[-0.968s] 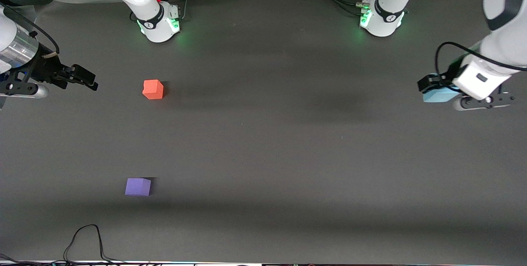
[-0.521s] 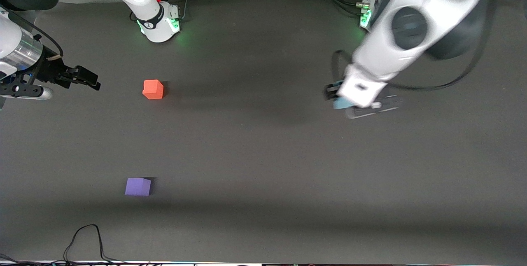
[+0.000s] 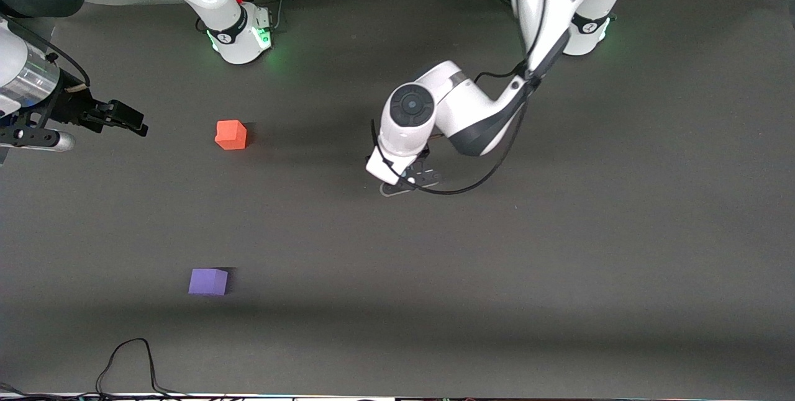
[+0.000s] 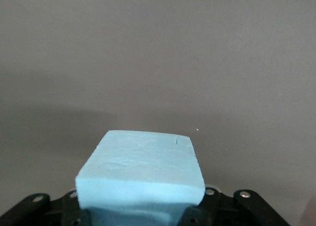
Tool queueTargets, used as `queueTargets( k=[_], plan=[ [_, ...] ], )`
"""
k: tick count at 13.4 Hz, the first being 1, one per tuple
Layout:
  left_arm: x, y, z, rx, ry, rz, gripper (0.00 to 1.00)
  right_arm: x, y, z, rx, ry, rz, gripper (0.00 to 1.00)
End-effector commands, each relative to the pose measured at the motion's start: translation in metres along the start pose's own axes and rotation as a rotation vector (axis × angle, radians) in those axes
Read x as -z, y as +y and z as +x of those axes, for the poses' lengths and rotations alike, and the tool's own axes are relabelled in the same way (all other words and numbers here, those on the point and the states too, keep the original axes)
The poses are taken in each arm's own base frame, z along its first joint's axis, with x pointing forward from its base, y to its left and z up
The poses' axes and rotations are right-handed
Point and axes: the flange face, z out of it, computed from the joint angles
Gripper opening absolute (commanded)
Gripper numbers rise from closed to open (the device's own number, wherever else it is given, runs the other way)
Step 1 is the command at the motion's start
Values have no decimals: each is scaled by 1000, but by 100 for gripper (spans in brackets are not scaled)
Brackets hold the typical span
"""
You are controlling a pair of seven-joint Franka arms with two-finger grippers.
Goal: Place blue block between orange and purple blocks
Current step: 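Lift the blue block with the left gripper and carry it toward the table middle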
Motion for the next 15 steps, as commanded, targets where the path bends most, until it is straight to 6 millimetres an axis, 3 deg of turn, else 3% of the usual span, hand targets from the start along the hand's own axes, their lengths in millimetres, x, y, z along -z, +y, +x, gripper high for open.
queueTargets(
  k=[1, 4, 5, 6, 7, 8, 9, 12, 14, 15],
  plan=[
    [-52, 14, -1, 0, 49, 3, 17, 2, 2, -3, 6, 11, 14, 100],
    [-100, 11, -4, -22, 72, 34, 18, -7, -7, 3, 17, -4, 9, 100],
    [-109, 11, -4, -22, 73, 26, 18, -12, -16, 8, 27, 1, 9, 100],
    [-114, 12, -5, -24, 73, 21, 21, -13, -36, 10, 61, 14, 7, 100],
    [-114, 12, -4, -27, 76, 21, 38, -12, -49, 14, 64, 17, 5, 100],
    [-115, 10, -2, -26, 78, 26, 99, -14, -61, 18, 45, 15, 4, 100],
    [-113, 10, 1, -28, 82, 32, 100, -15, -78, 21, 64, 16, 1, 100],
    [-73, 4, 10, -26, 90, 83, 100, -17, -126, 36, 73, 19, 11, 100],
    [-13, -11, 39, -26, 96, 113, 100, -18, -178, 44, 70, 29, 22, 100],
    [20, -23, 48, -41, 86, 135, 100, -18, -193, 52, 50, 33, 37, 100]
  ],
)
